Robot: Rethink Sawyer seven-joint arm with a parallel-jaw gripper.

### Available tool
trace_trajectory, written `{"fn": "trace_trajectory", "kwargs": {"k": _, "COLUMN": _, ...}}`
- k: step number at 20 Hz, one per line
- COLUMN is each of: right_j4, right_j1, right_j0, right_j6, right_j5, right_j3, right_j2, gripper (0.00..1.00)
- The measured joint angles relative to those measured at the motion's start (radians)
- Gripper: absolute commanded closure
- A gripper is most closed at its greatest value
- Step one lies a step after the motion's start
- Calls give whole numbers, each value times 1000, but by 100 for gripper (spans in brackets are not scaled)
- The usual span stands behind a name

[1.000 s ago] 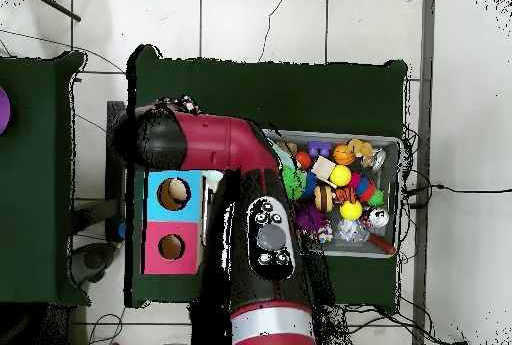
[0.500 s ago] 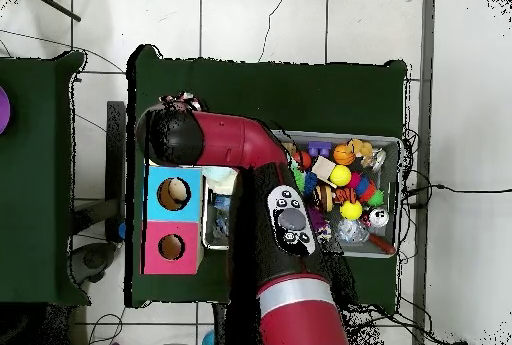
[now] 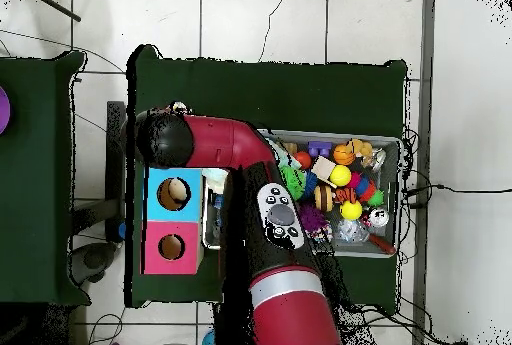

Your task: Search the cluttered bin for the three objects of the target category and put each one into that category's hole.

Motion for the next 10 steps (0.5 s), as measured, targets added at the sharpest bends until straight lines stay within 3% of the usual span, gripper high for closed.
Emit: {"fn": "trace_trajectory", "kwargs": {"k": 10, "right_j4": 0, "right_j1": 0, "right_j0": 19, "right_j6": 0, "right_j5": 88, "right_j3": 0, "right_j2": 2, "gripper": 100}}
